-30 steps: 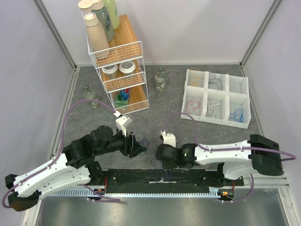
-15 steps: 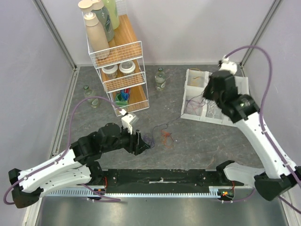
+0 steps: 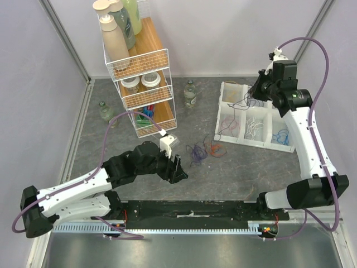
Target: Untangle the cables
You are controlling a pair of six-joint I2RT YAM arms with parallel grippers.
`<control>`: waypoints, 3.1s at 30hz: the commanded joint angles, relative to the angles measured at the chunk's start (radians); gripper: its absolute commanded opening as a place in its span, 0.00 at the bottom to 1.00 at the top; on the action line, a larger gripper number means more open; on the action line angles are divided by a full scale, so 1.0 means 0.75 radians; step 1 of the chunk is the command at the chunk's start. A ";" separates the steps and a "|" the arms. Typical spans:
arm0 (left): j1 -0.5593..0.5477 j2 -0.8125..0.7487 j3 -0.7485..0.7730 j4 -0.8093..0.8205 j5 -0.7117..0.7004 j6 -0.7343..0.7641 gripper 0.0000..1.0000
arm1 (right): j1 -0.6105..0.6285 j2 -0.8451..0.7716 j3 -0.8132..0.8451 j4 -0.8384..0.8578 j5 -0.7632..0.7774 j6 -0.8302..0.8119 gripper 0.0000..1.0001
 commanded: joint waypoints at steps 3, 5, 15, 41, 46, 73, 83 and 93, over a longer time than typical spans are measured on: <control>0.040 0.106 0.134 0.132 -0.005 0.087 0.73 | 0.003 -0.216 -0.060 0.031 -0.717 -0.100 0.00; 0.059 0.085 0.130 0.202 -0.044 0.097 0.73 | 0.003 -0.275 -0.121 0.025 -0.887 -0.088 0.00; 0.130 0.132 -0.031 0.885 -0.001 0.095 0.78 | 0.134 -0.484 -0.140 0.248 -1.289 0.120 0.00; 0.124 0.080 -0.381 1.101 -0.446 0.066 0.02 | 0.249 -0.521 0.028 0.160 -0.899 0.058 0.00; 0.126 -0.515 -0.477 0.600 -0.633 0.083 0.02 | 0.249 -0.529 -0.021 0.082 -0.612 -0.021 0.00; 0.122 -0.780 -0.044 0.161 -0.643 0.252 0.02 | 0.372 -0.587 -0.949 0.199 -0.636 0.027 0.52; 0.126 -0.657 0.113 0.112 -0.486 0.187 0.02 | 0.721 -0.548 -1.035 0.548 -0.598 0.022 0.72; 0.126 -0.392 0.443 -0.017 -0.502 0.083 0.02 | 1.167 -0.446 -0.888 1.043 -0.436 0.027 0.80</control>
